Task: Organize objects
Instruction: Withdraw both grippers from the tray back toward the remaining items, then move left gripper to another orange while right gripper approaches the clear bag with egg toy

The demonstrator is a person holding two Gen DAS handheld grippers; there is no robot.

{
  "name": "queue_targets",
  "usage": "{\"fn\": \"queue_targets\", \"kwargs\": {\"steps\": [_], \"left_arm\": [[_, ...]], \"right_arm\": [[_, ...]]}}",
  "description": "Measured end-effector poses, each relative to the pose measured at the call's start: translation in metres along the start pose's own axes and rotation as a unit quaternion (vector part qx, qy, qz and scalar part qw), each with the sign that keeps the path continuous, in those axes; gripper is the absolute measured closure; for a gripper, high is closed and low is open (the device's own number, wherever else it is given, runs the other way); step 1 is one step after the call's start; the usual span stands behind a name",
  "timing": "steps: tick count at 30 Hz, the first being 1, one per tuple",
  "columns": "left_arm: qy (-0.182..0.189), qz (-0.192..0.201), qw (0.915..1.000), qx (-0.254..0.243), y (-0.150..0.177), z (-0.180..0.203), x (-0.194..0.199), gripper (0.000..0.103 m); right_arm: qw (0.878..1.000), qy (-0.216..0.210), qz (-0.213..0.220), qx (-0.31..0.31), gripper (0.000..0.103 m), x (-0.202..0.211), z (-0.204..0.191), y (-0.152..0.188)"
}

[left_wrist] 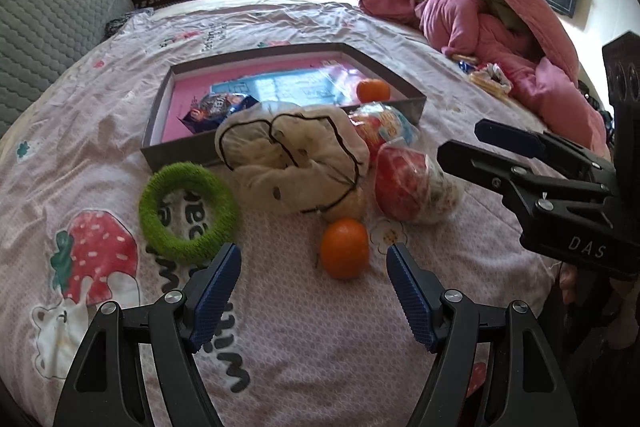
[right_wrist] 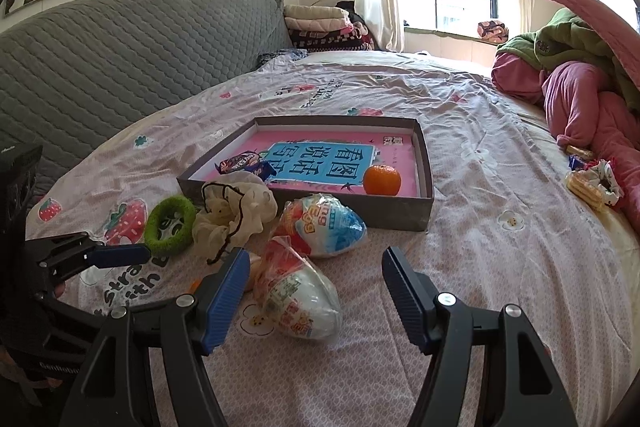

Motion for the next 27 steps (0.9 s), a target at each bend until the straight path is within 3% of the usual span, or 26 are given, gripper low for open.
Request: {"fn": "queue_targets", "kwargs": {"steps": [27], "left_arm": [[0.014, -0.026, 0.9996, 0.0, 0.014, 0.011, -0.009, 0.027]], "right_arm": [[0.999, -0.012, -0.028, 0.01, 0.035, -0.004, -0.007, 0.012]]}}
Point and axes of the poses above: each gripper's, at about its wrist camera, not at the fingertips, and x roughly against the way its jaws point, z to its right, y to its underside, the point moved 8 cm from there along -x, roughly the way its jaws point, and after that the axes turned 3 degrees about -x, right-handed, at the moved point
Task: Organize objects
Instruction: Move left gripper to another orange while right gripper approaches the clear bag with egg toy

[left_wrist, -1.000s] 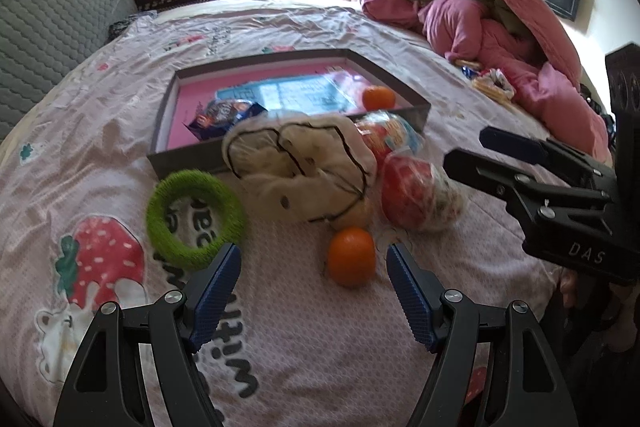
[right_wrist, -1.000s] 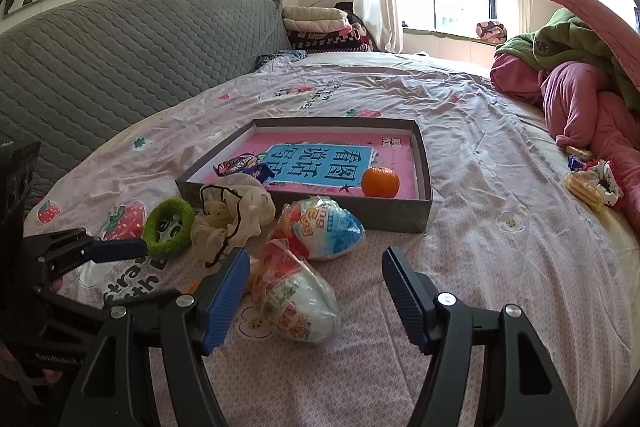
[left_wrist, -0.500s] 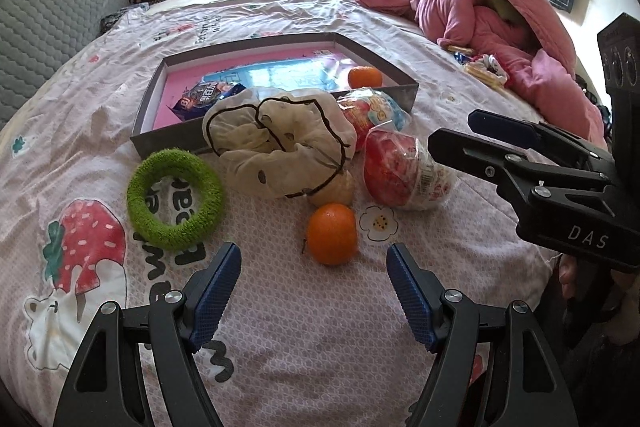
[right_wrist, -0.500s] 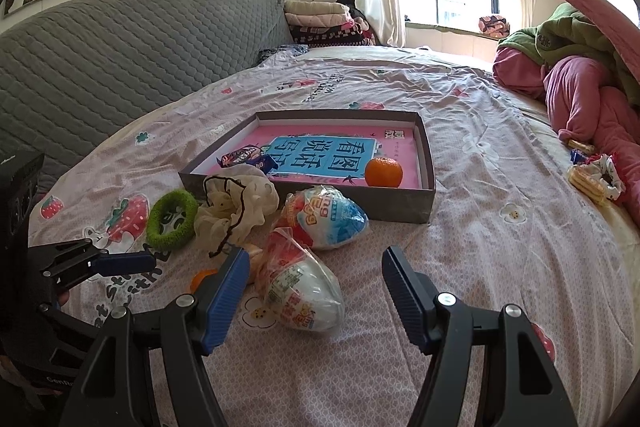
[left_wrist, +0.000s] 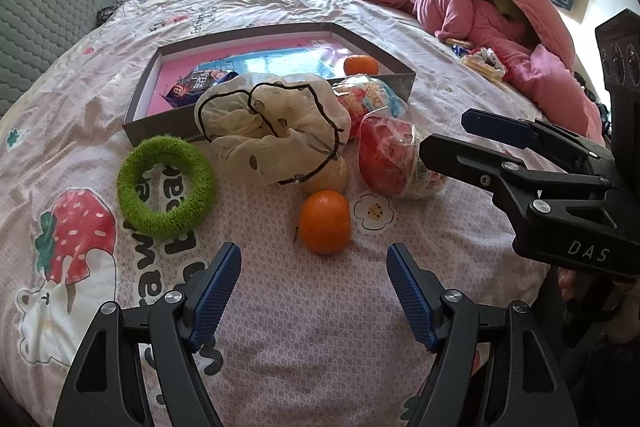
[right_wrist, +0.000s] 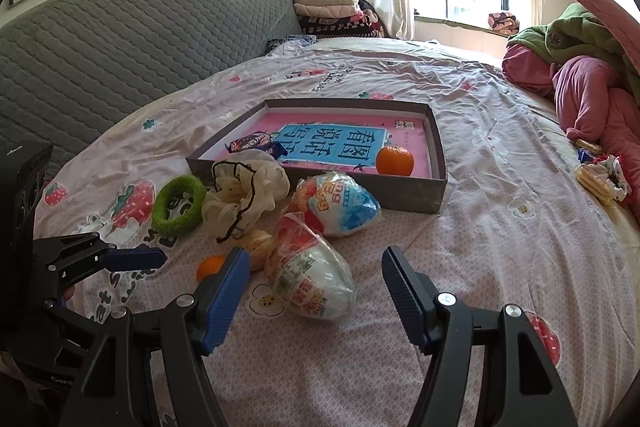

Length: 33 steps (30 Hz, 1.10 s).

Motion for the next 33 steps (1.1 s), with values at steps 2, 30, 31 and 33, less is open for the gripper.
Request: {"fn": "queue_targets", "kwargs": {"steps": [2, 30, 31, 33], "left_arm": [[0.0, -0.002, 1.0, 0.001, 0.001, 0.0, -0.001, 0.027], [0.016, 0.002, 0.9993, 0.032, -0.003, -0.002, -0.028, 0.045], [0.019, 0.002, 0.9993, 0.032, -0.003, 0.0, -0.029, 0.046], [0.024, 0.003, 0.9993, 0.028, -0.004, 0.003, -0.03, 0.047]], "right_arm": [[1.0, -0.002, -0.002, -0.001, 0.035, 0.0, 0.0, 0.001], [0.999, -0.013, -0.041, -0.029, 0.035, -0.023, 0.011, 0.012], [0.999, -0.014, -0.042, -0.029, 0.035, -0.023, 0.011, 0.012], [0.999, -0.016, -0.044, -0.029, 0.035, -0.025, 0.01, 0.014]]}}
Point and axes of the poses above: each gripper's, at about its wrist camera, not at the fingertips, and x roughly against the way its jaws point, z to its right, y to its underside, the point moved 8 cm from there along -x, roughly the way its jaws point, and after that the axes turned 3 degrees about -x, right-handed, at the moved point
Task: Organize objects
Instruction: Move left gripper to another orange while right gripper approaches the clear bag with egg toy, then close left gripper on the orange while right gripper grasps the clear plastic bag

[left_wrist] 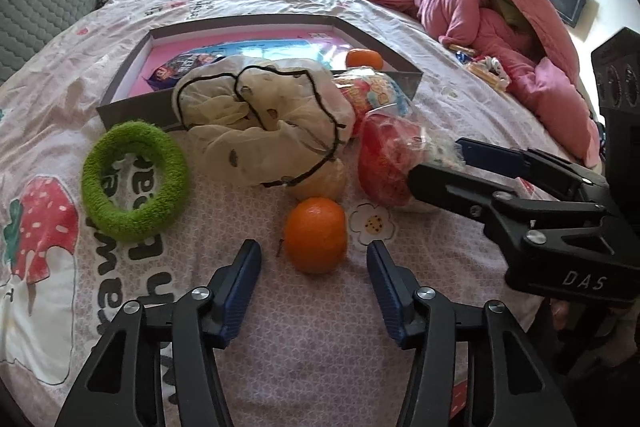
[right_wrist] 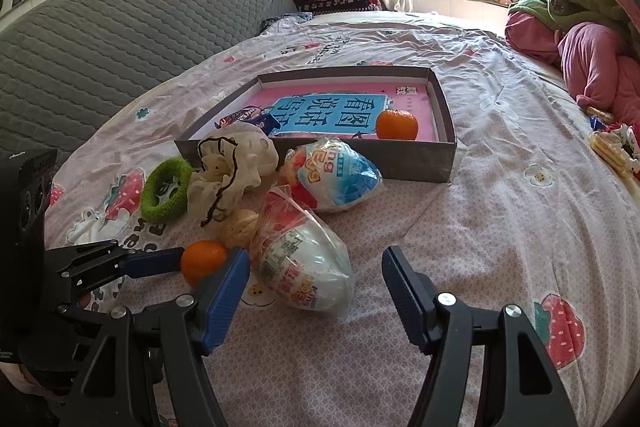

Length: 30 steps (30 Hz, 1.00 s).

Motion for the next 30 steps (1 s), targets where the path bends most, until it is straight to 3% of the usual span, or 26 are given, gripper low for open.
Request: {"fn": "queue_targets", "kwargs": {"steps": [21, 30], "left_arm": [[0.014, 0.006, 0.9999, -0.004, -0.007, 0.0, -0.015, 0.056], [0.013, 0.008, 0.9999, -0.004, -0.009, -0.001, -0.017, 0.06]], "right_arm": [[0.998, -0.056, -0.025, -0.023, 0.035, -0.02, -0.006, 0.003], [0.998, -0.067, -0.018, -0.008, 0.049, -0.022, -0.013, 0.002]]}}
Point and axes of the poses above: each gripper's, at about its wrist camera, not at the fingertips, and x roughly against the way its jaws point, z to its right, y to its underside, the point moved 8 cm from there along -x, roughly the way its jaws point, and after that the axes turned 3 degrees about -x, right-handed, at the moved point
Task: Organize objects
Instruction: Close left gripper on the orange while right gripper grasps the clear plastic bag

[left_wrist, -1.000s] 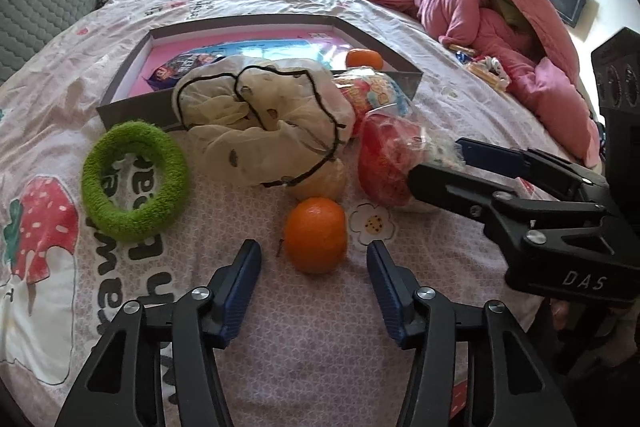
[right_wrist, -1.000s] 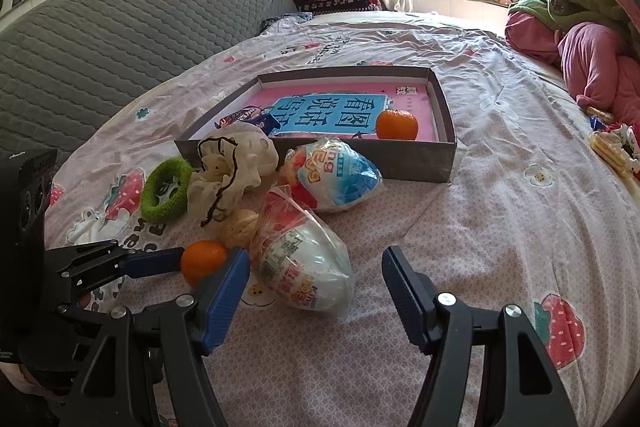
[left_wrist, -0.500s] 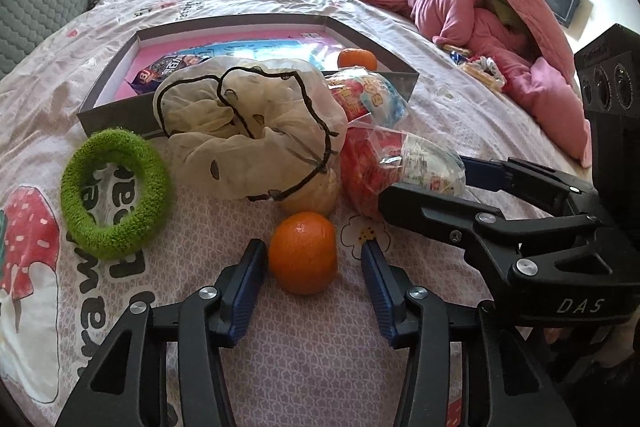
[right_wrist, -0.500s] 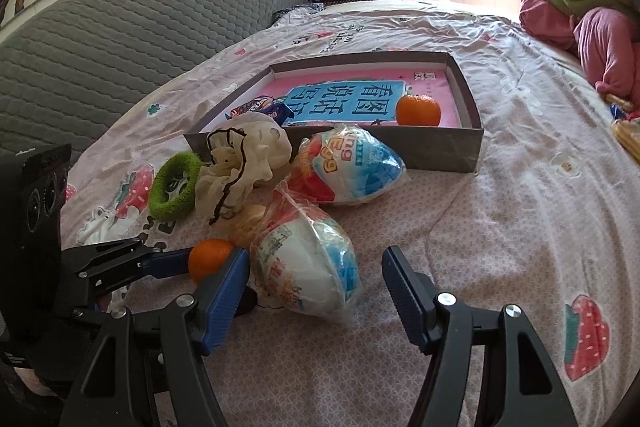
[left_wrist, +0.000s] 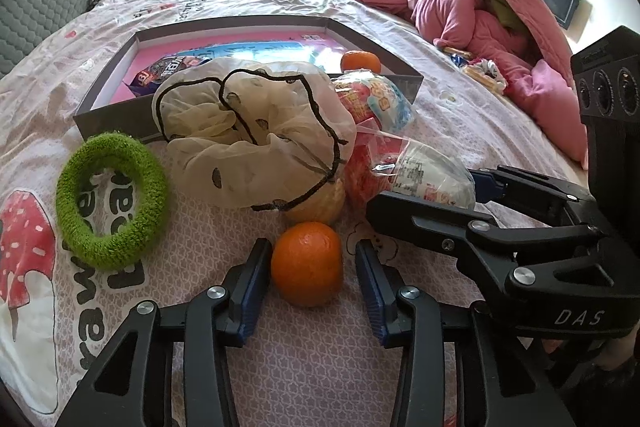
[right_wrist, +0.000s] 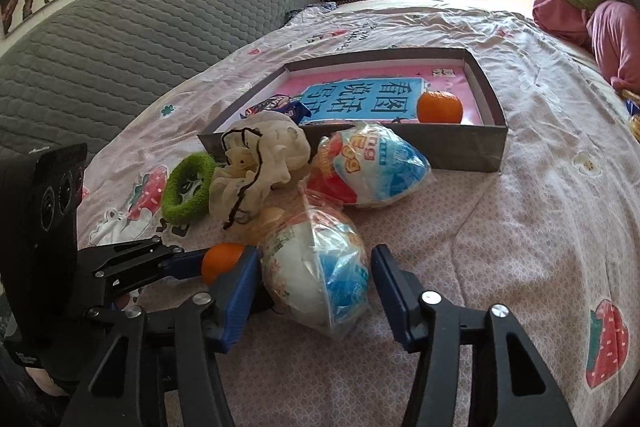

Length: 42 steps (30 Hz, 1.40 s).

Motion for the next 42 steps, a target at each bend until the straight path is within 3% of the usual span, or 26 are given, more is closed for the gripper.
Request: {"fn": "queue_targets", "kwargs": {"steps": [9, 27, 42], "left_arm": [[-0.001, 0.001, 1.0, 0.003, -0.001, -0.003, 0.0, 0.069], [0.005, 0.011, 0.9999, 0.002, 0.007, -0.002, 0.024, 0.071], [-0.022, 0.051, 0.9984, -0.009, -0.004, -0.004, 0.047, 0.071]], "right_arm": [[1.0, 0.011, 0.01, 0.017, 0.05, 0.004, -0.003, -0.002], [0.999, 0.004, 0.036, -0.019, 0.05, 0.018, 0.01, -0.009], [0.997, -0.004, 0.064, -0.032, 0.05, 0.034, 0.012, -0.016]]}}
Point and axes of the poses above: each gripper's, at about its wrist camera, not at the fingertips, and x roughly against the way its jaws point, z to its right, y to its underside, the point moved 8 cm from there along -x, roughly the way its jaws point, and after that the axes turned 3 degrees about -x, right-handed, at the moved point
